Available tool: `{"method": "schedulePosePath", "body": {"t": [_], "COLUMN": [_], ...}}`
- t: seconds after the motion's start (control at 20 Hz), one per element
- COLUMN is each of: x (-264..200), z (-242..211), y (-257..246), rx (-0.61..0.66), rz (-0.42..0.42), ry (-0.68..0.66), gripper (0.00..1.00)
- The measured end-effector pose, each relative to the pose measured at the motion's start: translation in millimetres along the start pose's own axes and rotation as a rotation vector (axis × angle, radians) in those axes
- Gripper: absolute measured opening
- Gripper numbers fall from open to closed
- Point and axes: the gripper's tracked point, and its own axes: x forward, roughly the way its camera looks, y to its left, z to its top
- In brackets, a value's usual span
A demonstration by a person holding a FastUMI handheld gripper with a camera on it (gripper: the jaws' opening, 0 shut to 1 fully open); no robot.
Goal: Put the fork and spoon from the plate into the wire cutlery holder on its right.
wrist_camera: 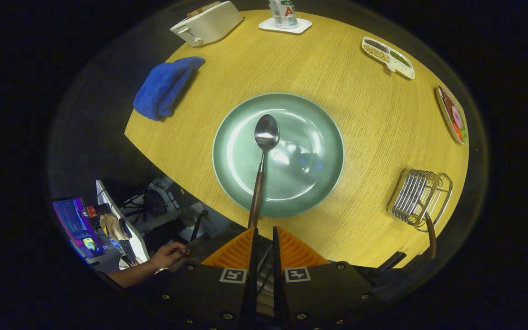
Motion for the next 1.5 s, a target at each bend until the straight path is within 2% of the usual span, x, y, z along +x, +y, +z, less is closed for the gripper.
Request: {"method": "schedulePosePath", "body": {"t": [0.7,1.15,1.2,1.35,1.4,1.5], "x": [64.5,94.5,91.9,81.5,82.1,70.0], "z": [26.5,27.2,25.7,20.3,15.1,12.7], "y": [8.7,-5.7,-7.9,-12.7,-18.7,-20.6], "rx": [0.025,-0.041,-0.049,-0.087,-0.113,-0.122], "rz": [-0.038,-0.090,-0.095,-0.102,-0.112,-0.098], "ry": [0.015,0.023,0.026,0.038,0.064,0.067], "gripper": [0.16,0.16,0.11,0.11,0.02,0.02]}}
